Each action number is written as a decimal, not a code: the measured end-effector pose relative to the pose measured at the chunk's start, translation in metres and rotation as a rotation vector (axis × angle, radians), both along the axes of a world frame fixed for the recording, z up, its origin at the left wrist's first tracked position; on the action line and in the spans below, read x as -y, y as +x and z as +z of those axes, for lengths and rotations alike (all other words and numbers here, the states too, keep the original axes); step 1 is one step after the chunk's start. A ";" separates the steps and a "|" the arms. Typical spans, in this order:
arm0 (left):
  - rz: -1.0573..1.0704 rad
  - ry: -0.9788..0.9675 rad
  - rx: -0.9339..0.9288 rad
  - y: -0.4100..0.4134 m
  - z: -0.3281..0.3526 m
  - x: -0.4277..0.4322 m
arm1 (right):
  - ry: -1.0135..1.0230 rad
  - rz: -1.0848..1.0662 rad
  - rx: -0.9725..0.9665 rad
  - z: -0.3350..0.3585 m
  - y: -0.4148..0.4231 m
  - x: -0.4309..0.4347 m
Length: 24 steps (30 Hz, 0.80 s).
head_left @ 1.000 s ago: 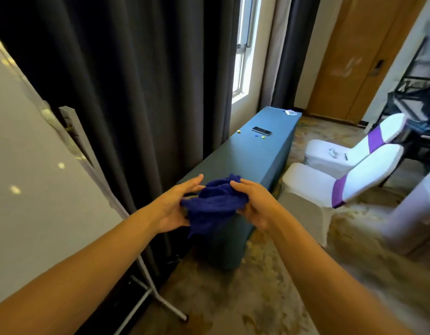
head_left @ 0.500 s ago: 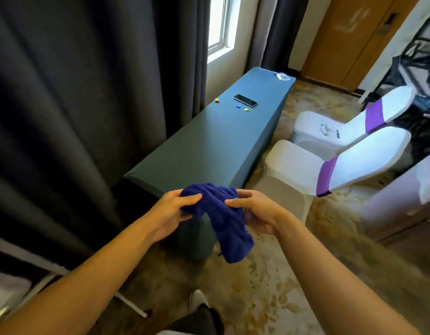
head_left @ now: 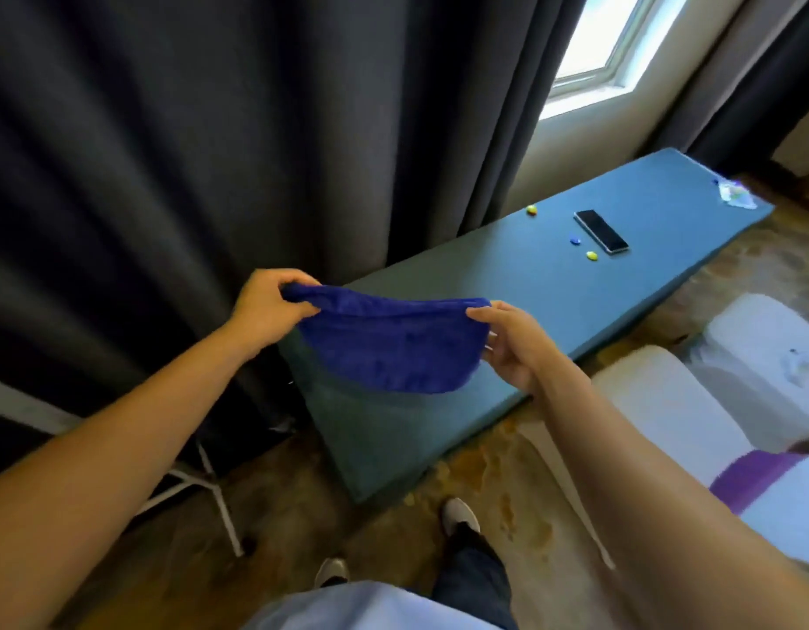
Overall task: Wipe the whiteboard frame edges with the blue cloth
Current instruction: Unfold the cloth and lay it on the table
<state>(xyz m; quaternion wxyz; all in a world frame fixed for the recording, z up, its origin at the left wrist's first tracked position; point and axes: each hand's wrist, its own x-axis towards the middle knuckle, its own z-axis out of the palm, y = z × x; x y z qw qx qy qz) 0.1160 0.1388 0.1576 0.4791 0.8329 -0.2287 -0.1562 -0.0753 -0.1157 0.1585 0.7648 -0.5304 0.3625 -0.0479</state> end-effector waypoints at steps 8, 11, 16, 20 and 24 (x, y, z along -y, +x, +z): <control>0.399 0.205 0.564 0.008 0.076 0.016 | -0.004 0.412 0.334 0.055 0.105 0.092; 0.407 0.295 0.718 -0.030 0.051 0.017 | -0.062 0.564 0.316 0.036 0.108 0.114; 0.149 0.830 0.330 -0.137 -0.066 0.035 | -0.474 0.799 -0.137 -0.070 0.066 0.140; -0.094 1.122 -0.591 -0.211 -0.142 0.026 | -1.118 1.391 -0.620 -0.138 0.009 0.176; -0.139 1.030 -0.641 -0.217 -0.153 0.024 | -1.049 1.463 -0.653 -0.140 0.005 0.169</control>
